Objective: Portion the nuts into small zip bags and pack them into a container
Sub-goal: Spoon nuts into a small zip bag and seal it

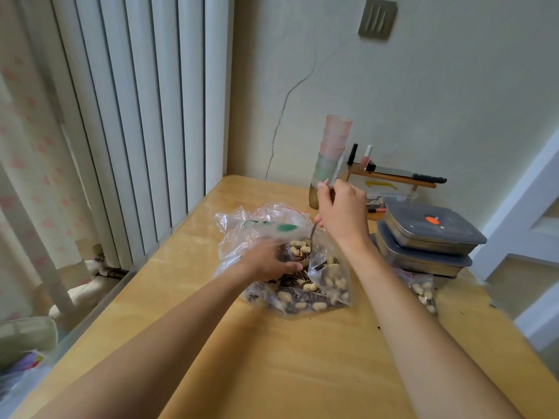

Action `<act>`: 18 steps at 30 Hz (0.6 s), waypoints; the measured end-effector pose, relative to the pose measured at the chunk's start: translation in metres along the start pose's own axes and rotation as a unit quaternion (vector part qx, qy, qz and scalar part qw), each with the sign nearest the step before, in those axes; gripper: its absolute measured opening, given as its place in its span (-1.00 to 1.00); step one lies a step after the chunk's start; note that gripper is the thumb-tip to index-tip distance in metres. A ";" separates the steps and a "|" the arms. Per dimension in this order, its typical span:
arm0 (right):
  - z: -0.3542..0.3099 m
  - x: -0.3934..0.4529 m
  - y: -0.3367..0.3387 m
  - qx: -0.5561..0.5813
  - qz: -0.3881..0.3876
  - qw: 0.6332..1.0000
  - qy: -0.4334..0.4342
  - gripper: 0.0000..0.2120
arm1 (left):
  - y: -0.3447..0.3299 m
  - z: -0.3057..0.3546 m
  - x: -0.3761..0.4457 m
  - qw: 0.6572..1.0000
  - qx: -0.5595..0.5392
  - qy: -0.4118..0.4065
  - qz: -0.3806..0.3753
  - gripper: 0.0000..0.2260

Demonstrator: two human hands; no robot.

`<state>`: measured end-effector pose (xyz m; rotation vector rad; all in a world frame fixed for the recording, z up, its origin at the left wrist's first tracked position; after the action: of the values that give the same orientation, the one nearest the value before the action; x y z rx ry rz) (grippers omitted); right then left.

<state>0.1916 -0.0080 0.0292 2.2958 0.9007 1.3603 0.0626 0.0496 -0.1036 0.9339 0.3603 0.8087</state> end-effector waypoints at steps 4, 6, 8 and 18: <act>-0.010 -0.001 -0.002 0.006 -0.029 0.999 0.011 -0.65 | 0.003 0.005 -0.003 0.999 0.027 0.000 0.017 -0.49; -0.020 0.001 -0.004 0.005 -0.048 0.998 0.027 -0.65 | 0.005 0.005 -0.001 0.999 0.036 0.006 0.035 -0.55; -0.031 0.004 -0.007 0.005 -0.070 0.996 0.050 -0.66 | 0.005 0.001 0.002 0.998 0.035 0.026 0.044 -0.65; -0.065 0.009 0.003 -0.045 -0.017 0.987 0.152 -0.75 | -0.002 -0.007 0.003 0.993 -0.113 0.041 0.016 -0.55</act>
<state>0.1394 -0.0069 0.0686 2.0310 0.9402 1.7308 0.0614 0.0546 -0.1094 0.6975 0.3185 0.8998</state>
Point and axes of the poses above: each hand's wrist, its own x-axis towards the middle knuckle, its own y-axis out of the back of the hand, z = x × y, the point moved 8 cm from there along x, towards the middle knuckle, and after that the axes turned 1 degree about x, right-handed, at the moved point
